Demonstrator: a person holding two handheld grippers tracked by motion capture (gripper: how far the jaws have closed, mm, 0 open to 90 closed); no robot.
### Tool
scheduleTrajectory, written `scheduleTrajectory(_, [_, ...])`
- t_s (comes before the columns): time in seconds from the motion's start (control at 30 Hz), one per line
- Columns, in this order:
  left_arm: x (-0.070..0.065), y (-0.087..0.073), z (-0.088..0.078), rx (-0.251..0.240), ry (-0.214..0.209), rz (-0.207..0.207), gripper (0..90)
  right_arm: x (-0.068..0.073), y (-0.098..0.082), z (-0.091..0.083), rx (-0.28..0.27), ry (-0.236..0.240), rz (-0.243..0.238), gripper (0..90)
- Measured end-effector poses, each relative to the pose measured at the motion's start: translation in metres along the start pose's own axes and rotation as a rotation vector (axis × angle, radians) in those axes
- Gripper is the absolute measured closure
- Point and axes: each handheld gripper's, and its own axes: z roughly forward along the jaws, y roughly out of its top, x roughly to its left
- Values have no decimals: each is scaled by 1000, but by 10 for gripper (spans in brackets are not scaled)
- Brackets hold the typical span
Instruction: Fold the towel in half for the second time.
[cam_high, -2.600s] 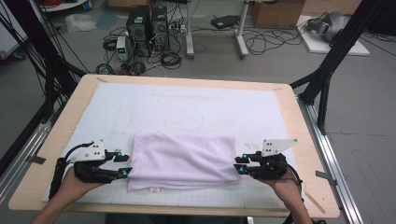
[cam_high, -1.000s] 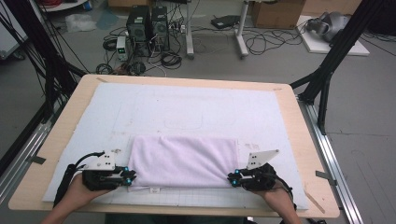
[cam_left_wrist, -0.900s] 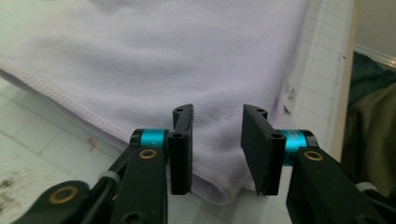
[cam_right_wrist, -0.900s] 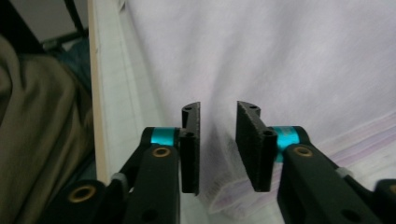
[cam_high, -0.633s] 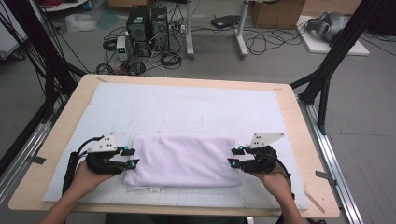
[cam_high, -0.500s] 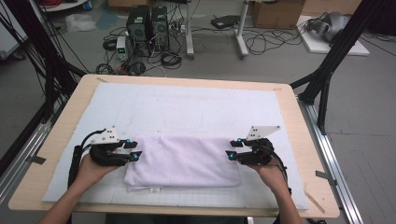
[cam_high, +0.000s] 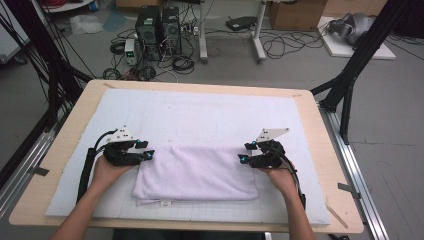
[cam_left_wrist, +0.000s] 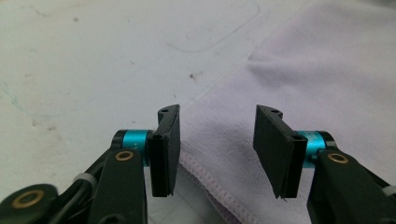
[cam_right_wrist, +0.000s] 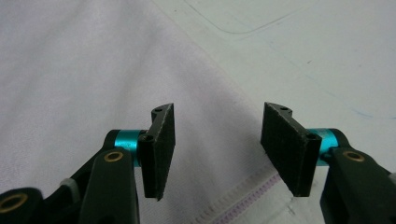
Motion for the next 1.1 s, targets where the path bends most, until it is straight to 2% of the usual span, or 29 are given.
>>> scheduleTrajectory(0.17, [-4,-1,5,42,13,31,557,1,-2,2,7,1,-1,441])
scheduleTrajectory(0.27, [-4,-2,8,64,25,34,571,1,-7,3,5,0,2,447])
scheduleTrajectory(0.43, [-1,-2,6,46,18,24,561,-3,-13,2,17,8,19,449])
scheduleTrajectory(0.6, [1,-1,5,8,32,-1,471,-2,-11,3,11,0,11,437])
scheduleTrajectory(0.73, [2,0,9,23,39,-6,450,-2,-10,4,3,-29,10,418])
scheduleTrajectory(0.83, [3,0,10,26,51,-9,444,-6,-9,3,-16,-71,13,415])
scheduleTrajectory(1.03, [5,-2,14,46,28,-27,448,-12,-9,10,-3,-49,46,376])
scheduleTrajectory(1.1, [4,-2,15,57,21,-27,462,-12,-8,14,12,-53,37,375])
